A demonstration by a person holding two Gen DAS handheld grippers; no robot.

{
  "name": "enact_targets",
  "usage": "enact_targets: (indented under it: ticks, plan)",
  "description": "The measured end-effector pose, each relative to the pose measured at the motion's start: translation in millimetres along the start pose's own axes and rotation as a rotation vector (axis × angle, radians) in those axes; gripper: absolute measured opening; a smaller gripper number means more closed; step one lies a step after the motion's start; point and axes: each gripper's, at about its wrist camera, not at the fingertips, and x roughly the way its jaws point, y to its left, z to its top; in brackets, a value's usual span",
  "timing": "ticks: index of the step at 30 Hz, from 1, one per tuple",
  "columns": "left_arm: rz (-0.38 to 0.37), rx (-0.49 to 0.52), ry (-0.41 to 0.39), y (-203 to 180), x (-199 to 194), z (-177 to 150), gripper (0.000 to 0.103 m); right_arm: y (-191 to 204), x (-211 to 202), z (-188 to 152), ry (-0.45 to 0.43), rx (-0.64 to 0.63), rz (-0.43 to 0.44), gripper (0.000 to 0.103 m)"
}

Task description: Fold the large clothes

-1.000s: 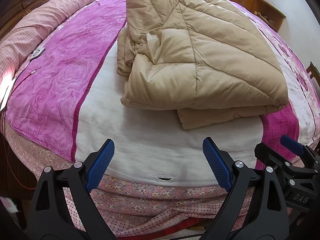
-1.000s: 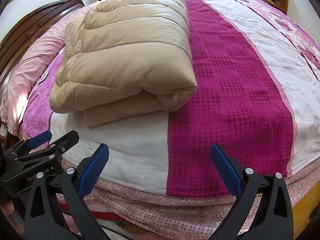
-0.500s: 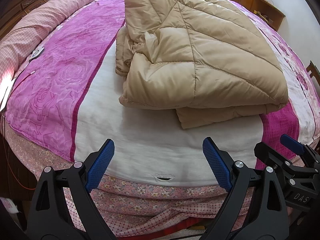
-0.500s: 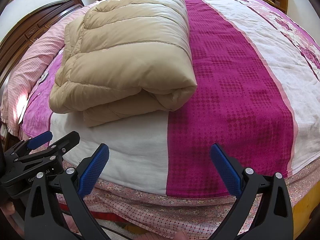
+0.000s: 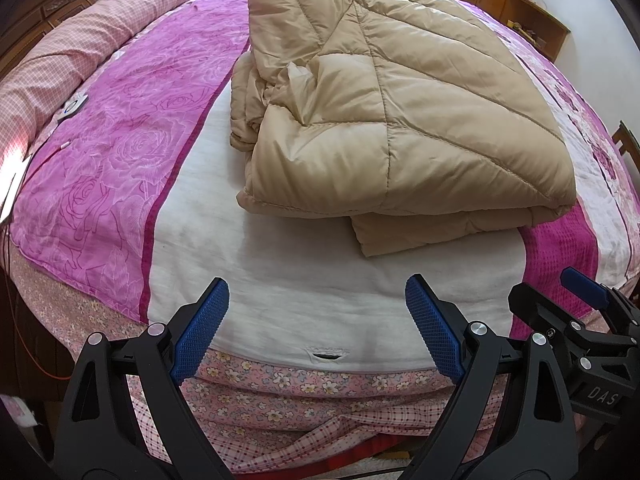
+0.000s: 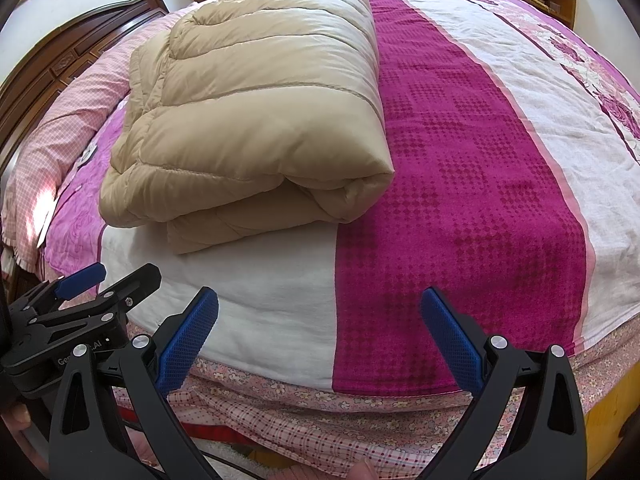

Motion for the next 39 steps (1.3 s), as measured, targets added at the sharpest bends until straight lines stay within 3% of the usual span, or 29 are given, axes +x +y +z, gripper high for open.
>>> enact_targets:
  ticks: [30,35,39]
  plan:
    - [-0.019,-0.001,0.028,-1,2,1,0.09,-5,-5,0,-0.022,0.014,-0.007,0.097]
    - [-0.041,-0.033,-0.004,30,-4,4,0.09,-16,-8,4,-0.03,0.023,-0.013,0.097]
    - [0.025,-0.091,-0.043,79,-2,23,0.09,-45,-24,14,-0.106,0.066,-0.067,0.097]
